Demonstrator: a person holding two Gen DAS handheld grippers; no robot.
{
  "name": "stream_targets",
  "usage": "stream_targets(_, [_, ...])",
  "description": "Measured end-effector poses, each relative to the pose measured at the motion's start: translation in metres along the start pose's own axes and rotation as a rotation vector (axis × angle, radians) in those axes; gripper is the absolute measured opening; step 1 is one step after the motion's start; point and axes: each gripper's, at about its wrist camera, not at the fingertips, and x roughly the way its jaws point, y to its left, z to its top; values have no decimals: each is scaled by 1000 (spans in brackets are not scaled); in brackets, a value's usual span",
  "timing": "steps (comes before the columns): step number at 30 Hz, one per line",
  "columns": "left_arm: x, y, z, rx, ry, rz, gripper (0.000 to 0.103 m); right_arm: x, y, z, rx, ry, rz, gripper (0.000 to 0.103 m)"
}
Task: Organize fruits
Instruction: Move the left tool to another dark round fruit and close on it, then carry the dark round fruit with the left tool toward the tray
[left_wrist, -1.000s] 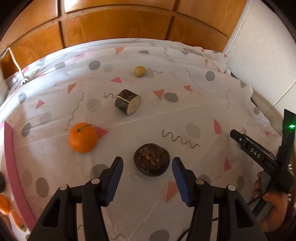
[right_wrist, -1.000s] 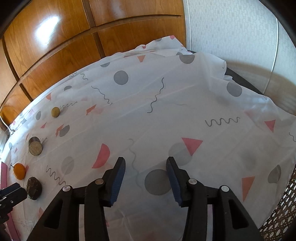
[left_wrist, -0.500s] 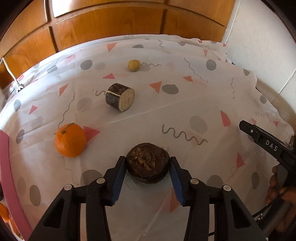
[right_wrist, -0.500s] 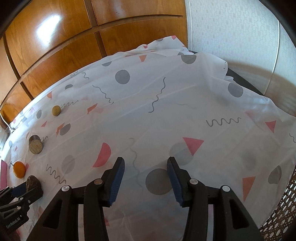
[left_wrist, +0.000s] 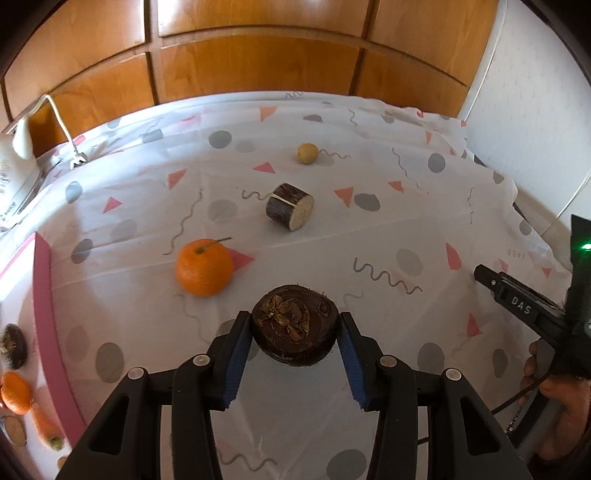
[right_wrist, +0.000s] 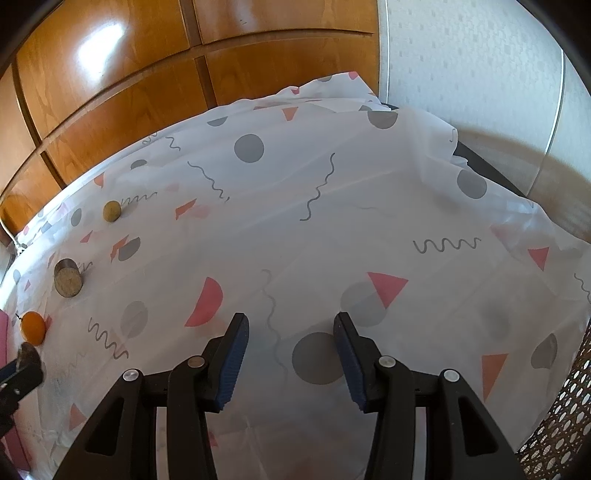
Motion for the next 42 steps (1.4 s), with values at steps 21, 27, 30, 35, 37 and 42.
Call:
stream_targets(21, [-44, 24, -14, -56, -74, -2, 47, 0, 27, 1, -73, 56, 45, 51])
stream_targets(27, [-50, 33, -18, -81, -79, 0, 47, 1, 39, 1, -97, 70, 66, 51])
stream_targets(30, [-54, 38, -20, -94, -85, 2, 47, 0, 45, 1, -110, 74, 79, 51])
stream_targets(35, [-61, 46, -23, -114, -99, 2, 47, 0, 56, 0, -134, 84, 97, 51])
stream_targets(37, [-64, 49, -24, -121, -104, 2, 47, 0, 60, -1, -142, 89, 105, 51])
stream_targets(42, [-70, 58, -27, -148, -112, -2, 47, -1, 72, -3, -168, 102, 127, 51])
